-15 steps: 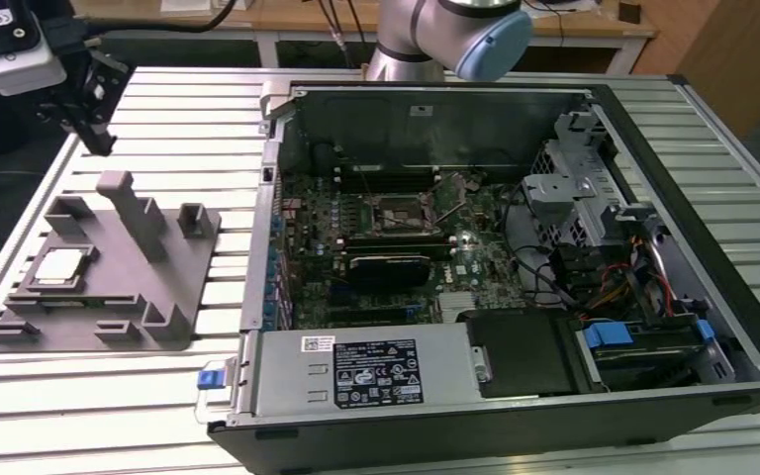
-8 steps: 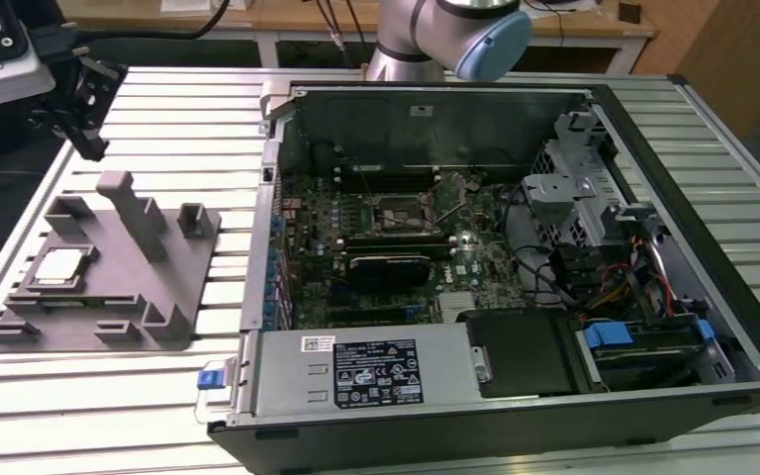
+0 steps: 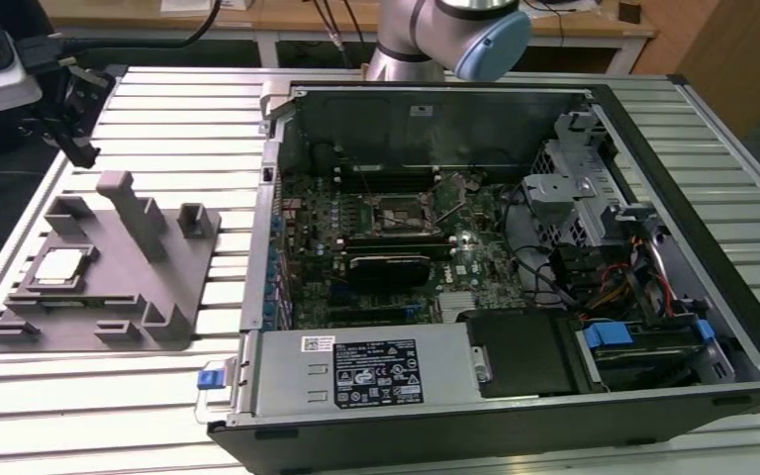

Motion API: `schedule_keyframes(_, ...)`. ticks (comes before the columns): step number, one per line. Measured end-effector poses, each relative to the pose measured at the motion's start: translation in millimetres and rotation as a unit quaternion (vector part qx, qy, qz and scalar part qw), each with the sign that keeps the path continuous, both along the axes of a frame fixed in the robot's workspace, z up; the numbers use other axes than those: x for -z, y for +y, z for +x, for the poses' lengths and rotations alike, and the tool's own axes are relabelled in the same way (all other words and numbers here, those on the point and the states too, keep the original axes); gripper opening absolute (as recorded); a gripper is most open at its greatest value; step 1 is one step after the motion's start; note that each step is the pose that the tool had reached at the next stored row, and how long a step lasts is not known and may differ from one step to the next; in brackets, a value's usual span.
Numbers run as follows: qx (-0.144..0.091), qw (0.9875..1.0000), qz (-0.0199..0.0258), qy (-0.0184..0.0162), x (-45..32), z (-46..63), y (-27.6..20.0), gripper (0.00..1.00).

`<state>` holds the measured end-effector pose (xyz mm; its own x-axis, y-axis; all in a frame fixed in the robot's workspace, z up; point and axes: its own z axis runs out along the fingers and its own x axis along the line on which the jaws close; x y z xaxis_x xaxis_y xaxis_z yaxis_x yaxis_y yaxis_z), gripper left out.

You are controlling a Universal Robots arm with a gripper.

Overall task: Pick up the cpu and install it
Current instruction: 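Reach for the cpu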

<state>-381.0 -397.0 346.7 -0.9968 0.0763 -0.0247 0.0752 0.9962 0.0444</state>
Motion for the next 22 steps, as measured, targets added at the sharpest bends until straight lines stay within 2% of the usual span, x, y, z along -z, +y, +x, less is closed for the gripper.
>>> schedule_keyframes(22, 0.000, 1.0000, 0.0000, 0.0000, 23.2, -30.4, -5.2, 0.11)
